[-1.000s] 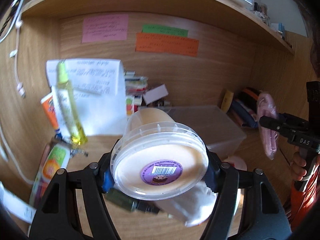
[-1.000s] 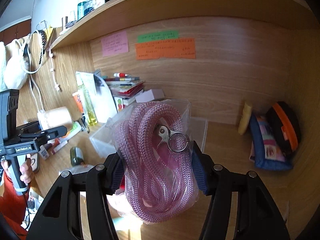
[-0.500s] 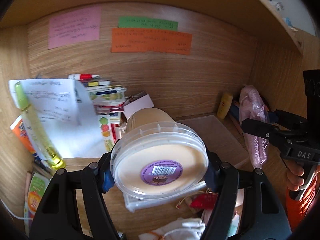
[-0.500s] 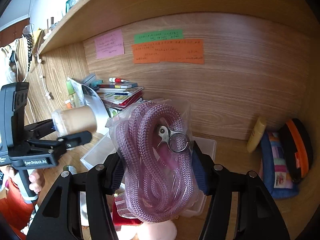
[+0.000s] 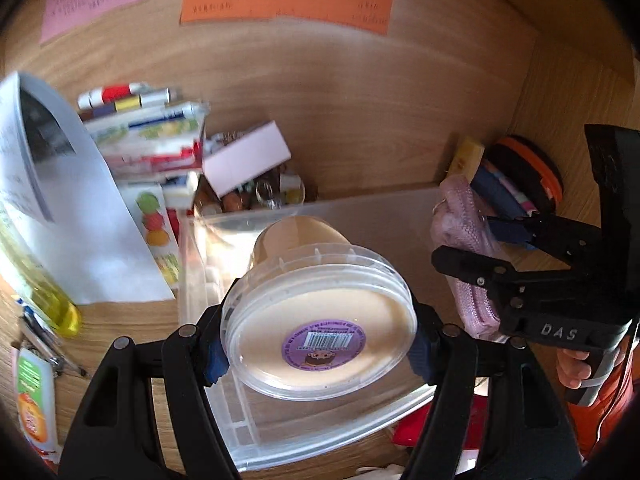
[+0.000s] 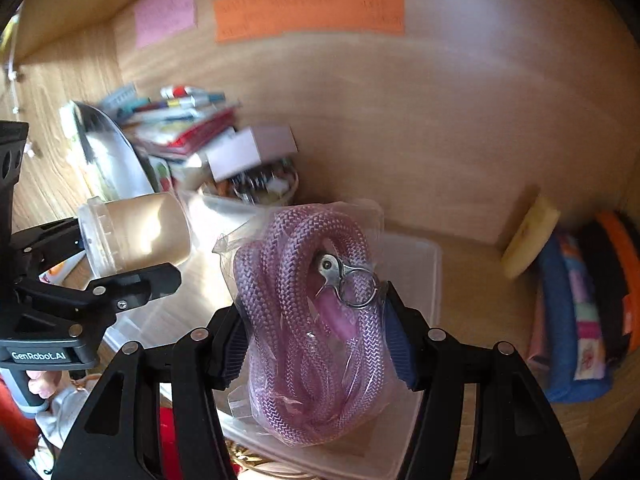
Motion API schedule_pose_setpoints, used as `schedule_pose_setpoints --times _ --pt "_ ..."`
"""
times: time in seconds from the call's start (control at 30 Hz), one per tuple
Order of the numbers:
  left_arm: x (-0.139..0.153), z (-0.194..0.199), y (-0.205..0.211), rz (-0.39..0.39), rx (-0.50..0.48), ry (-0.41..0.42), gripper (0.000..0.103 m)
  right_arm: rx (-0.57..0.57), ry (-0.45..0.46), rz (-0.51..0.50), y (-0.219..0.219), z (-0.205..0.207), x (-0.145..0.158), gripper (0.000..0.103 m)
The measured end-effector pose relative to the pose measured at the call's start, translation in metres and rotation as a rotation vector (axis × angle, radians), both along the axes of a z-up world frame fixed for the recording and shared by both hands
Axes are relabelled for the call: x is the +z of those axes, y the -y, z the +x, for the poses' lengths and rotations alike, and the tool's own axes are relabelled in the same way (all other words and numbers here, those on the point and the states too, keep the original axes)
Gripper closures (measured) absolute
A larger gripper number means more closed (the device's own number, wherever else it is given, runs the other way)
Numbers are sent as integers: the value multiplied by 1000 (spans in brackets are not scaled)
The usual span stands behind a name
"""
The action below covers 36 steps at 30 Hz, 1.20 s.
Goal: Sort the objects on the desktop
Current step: 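Carry the white tub with the left tool while the right tool carries the bagged pink rope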
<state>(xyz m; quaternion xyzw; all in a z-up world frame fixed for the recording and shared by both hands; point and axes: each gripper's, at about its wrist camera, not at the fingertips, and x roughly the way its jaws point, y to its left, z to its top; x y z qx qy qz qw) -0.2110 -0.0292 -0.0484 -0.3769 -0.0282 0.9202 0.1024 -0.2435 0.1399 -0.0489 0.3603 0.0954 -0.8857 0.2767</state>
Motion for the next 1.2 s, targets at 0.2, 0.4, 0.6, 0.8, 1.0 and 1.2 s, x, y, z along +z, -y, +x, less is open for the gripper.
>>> schedule_pose_setpoints --times 0.2,0.4,0.6,0.8,1.0,1.2 --pt "-12 -4 -4 -19 6 24 34 -22 65 -23 -6 -9 -13 48" --pt "-22 -6 -9 -57 0 41 34 -36 89 -4 -4 -13 -19 48" --pt "-24 -7 -13 -86 -19 44 34 -35 79 32 3 -13 -21 46" --pt "-25 -7 -15 -113 -13 40 33 -27 52 84 11 -9 -28 46" --pt "-18 -3 -7 -104 18 5 33 -20 23 106 14 -2 -30 27" --pt "-14 2 -7 -100 15 -14 29 -29 2 97 13 1 -25 21"
